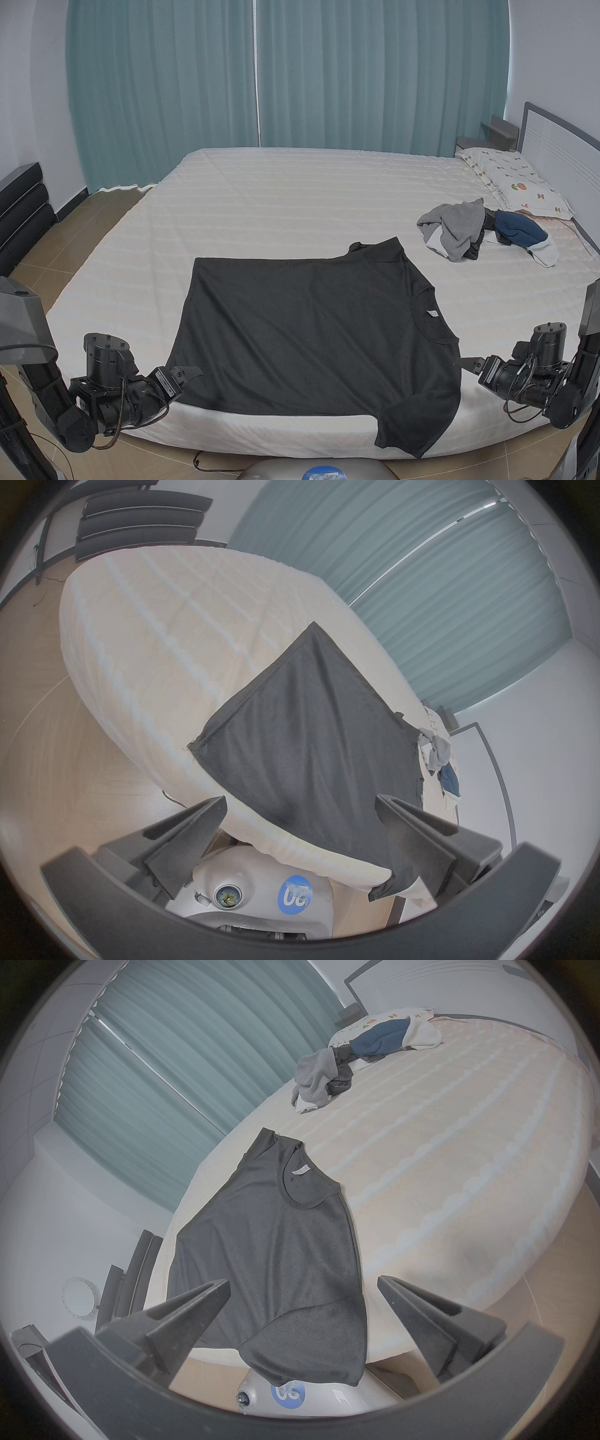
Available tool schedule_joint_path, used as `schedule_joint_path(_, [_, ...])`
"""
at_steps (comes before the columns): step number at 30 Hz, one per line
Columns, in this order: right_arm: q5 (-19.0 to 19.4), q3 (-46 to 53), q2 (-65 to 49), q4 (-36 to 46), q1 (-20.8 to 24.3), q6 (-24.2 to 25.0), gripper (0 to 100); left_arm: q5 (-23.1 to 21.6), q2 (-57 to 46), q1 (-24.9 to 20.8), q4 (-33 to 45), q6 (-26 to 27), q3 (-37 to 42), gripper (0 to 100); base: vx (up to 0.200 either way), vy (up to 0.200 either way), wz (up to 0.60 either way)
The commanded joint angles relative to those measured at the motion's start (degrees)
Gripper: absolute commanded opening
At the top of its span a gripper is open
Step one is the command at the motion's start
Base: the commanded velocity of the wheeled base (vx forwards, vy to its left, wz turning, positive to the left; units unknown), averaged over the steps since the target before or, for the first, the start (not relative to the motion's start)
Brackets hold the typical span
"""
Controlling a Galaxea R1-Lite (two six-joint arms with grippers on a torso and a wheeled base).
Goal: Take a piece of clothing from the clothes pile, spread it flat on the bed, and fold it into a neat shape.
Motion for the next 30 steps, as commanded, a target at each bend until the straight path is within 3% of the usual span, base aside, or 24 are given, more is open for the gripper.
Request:
schedule_joint_path(1, [0.0,1.0,0.4,0.0,0.0,0.1,100,-0.2,5.7,2.4,-0.2,0.0,-0.5,100,0.000,0.000,0.00])
schedule_joint_path(15, [0.0,1.0,0.8,0.0,0.2,0.2,100,-0.4,14.3,8.2,-4.7,3.2,-1.8,100,0.000,0.000,0.00])
schedule_joint_path(26, [0.0,1.0,0.8,-0.4,0.2,0.2,100,-0.2,16.1,8.4,-5.2,3.5,-5.5,100,0.000,0.000,0.00])
schedule_joint_path(27, [0.0,1.0,0.7,-0.5,0.1,0.2,100,-0.2,16.0,8.4,-5.2,3.5,-5.5,0,0.000,0.000,0.00])
schedule_joint_path(30, [0.1,1.0,0.8,-0.4,0.2,0.2,100,0.2,16.0,8.7,-5.2,3.5,-5.0,0,0.000,0.000,0.00])
